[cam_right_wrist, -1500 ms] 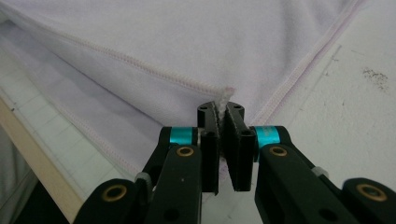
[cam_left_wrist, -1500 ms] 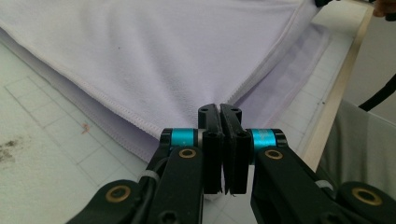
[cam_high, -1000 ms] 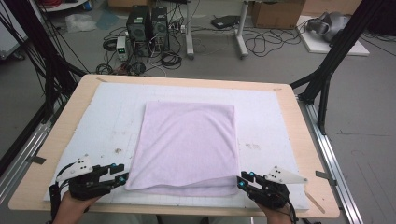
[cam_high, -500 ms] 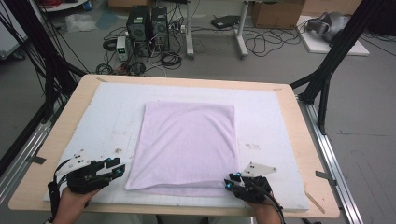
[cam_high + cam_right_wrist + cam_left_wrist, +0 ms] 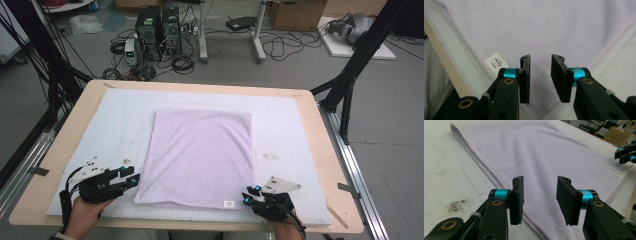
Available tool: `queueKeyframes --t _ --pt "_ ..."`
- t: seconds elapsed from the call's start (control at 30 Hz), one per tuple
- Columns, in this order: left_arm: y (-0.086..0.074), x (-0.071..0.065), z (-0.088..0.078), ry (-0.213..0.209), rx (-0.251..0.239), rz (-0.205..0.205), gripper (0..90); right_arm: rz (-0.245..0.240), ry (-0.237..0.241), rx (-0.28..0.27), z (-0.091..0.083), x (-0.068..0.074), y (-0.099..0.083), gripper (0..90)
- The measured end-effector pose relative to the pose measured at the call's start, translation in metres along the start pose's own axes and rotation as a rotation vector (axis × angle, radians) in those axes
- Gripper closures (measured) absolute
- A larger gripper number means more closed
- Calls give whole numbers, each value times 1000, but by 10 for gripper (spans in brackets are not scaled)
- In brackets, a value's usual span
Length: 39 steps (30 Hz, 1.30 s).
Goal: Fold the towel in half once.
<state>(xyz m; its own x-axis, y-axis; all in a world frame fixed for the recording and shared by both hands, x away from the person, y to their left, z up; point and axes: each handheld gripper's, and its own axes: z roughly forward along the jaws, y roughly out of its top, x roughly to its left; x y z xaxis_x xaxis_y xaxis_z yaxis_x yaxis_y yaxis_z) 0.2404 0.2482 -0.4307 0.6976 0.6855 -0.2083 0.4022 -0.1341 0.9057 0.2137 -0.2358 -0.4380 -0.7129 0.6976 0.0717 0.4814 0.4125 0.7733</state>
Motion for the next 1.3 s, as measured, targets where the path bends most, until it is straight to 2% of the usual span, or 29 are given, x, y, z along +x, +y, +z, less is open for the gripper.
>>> queueKeyframes --t 0.07,0.1,0.23,0.3,0.37,0.43,0.5,0.6,0.7,0.77,0.83,0.87,0.9,0.97,1.07,1.17,1.23,1.3 --pt "2 0 3 -1 5 4 584 -50 3 77 9 2 0 700" --pt "3 1 5 -1 4 6 584 -76 8 76 8 2 0 707" --pt "9 7 11 4 -5 -8 584 -143 74 142 2 -3 5 692" --pt "11 10 17 0 0 -17 584 -125 81 109 2 -10 9 676" --pt "14 12 25 -8 16 -26 585 -85 85 37 3 -21 15 662" --pt "15 14 34 -9 45 -24 611 -57 55 -5 8 -31 22 662" --pt "16 15 45 -14 71 -29 625 -38 30 -5 17 -39 29 656" --pt "17 17 63 15 139 -7 637 -52 1 29 31 -45 34 653" --pt "19 20 78 45 195 18 644 -84 -6 96 42 -52 36 644" --pt "19 21 86 77 239 43 645 -84 29 103 42 -58 36 643" --pt "21 23 88 101 258 78 705 -112 33 120 40 -60 36 642" --pt "23 22 89 137 268 112 726 -120 36 124 39 -61 36 642" --pt "23 23 89 155 269 123 727 -118 40 130 38 -63 36 642" --pt "23 25 88 176 264 110 731 -115 45 136 37 -66 35 644" --pt "23 29 85 229 264 84 729 -100 50 138 34 -70 34 645" --pt "30 32 82 238 279 51 701 -98 47 150 33 -71 37 616" --pt "40 39 79 225 217 15 636 -65 43 104 33 -74 40 611" --pt "49 51 80 208 169 -42 631 -23 13 43 34 -82 46 618"
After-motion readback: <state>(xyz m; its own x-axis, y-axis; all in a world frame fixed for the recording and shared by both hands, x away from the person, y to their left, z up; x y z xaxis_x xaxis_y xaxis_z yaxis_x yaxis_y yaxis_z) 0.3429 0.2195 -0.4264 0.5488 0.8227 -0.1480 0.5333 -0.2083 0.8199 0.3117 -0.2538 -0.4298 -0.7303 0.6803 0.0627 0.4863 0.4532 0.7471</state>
